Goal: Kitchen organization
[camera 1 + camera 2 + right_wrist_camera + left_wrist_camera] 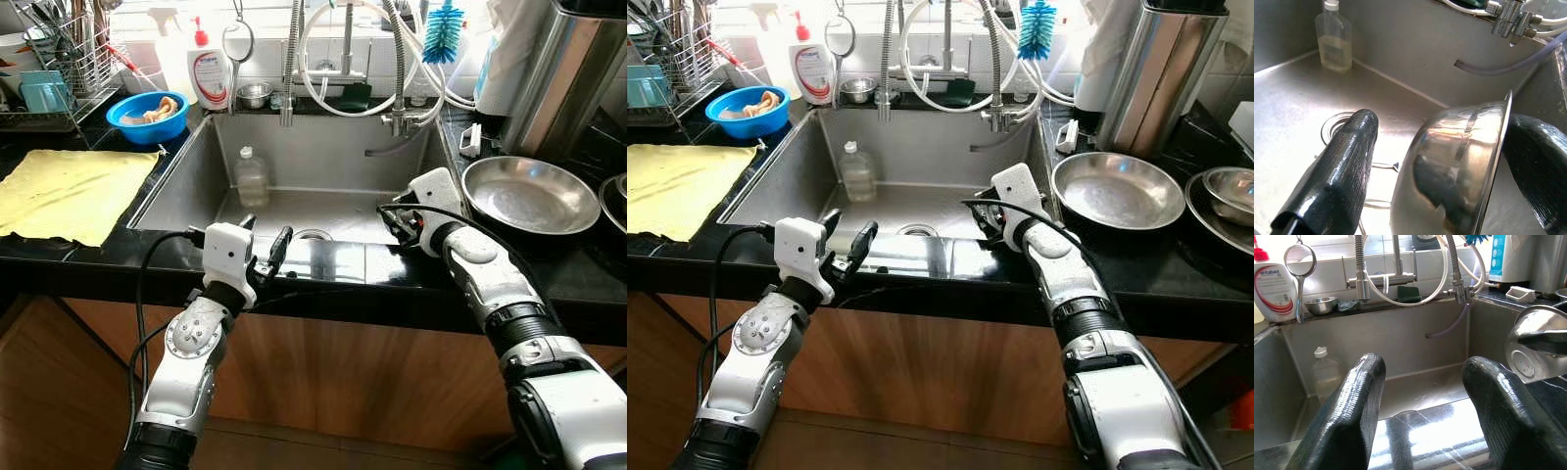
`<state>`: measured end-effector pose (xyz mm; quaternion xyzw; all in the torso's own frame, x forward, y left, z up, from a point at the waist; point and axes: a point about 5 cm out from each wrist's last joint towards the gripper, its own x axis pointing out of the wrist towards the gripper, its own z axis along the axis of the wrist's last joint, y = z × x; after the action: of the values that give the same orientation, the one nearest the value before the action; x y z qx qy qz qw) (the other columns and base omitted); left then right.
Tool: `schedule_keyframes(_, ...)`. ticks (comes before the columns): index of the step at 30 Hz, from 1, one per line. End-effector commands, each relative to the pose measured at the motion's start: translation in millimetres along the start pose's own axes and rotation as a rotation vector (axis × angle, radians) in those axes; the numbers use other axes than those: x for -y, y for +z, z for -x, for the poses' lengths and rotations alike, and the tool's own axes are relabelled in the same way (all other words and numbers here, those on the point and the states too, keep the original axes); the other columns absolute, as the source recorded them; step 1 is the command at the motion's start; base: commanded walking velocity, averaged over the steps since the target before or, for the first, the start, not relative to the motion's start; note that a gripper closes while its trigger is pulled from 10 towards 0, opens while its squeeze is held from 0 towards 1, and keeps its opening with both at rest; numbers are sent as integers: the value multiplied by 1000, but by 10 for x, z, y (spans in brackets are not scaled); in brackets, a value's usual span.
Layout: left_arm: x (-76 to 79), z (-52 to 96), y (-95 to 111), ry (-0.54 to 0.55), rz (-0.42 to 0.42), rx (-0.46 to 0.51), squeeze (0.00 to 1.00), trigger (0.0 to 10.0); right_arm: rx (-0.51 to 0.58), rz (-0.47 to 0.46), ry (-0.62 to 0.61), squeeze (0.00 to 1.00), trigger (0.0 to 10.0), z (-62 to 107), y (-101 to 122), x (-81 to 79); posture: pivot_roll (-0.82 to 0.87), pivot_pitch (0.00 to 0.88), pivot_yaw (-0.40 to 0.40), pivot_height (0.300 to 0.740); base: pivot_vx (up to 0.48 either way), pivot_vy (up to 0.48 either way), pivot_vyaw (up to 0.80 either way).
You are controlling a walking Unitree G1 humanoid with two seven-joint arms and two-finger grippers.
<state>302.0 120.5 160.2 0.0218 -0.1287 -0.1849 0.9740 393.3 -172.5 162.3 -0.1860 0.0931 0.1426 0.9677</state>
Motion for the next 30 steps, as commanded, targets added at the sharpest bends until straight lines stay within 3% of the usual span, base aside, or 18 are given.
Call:
schedule_keyframes(1,6,1,18,-8,-22,8,0,10000,28,47,9,0,10000,-9,120,9,-6,0,20,740,0,0,0)
schedule_keyframes(10,4,-1,20,-8,-20,8,0,10000,73,223,56,0,10000,41,226,49,-7,0,20,740,0,0,0)
schedule_keyframes(13,0,0,17,-8,-21,7,0,10000,71,213,35,0,10000,49,252,96,-8,0,20,740,0,0,0)
schedule_keyframes(19,6,-5,13,-13,-20,3,0,10000,-23,428,61,0,10000,89,212,168,-11,0,21,740,0,0,0)
schedule_keyframes(24,15,-13,13,-18,-18,3,0,10000,-85,504,150,0,10000,123,127,144,-12,0,20,740,0,0,0)
schedule_keyframes(27,12,-13,13,-16,-18,3,0,10000,-76,507,130,0,10000,124,147,160,-11,0,20,740,0,0,0)
schedule_keyframes(30,0,-16,17,-10,-20,4,0,10000,-35,451,50,0,10000,113,237,216,-8,0,20,740,0,0,0)
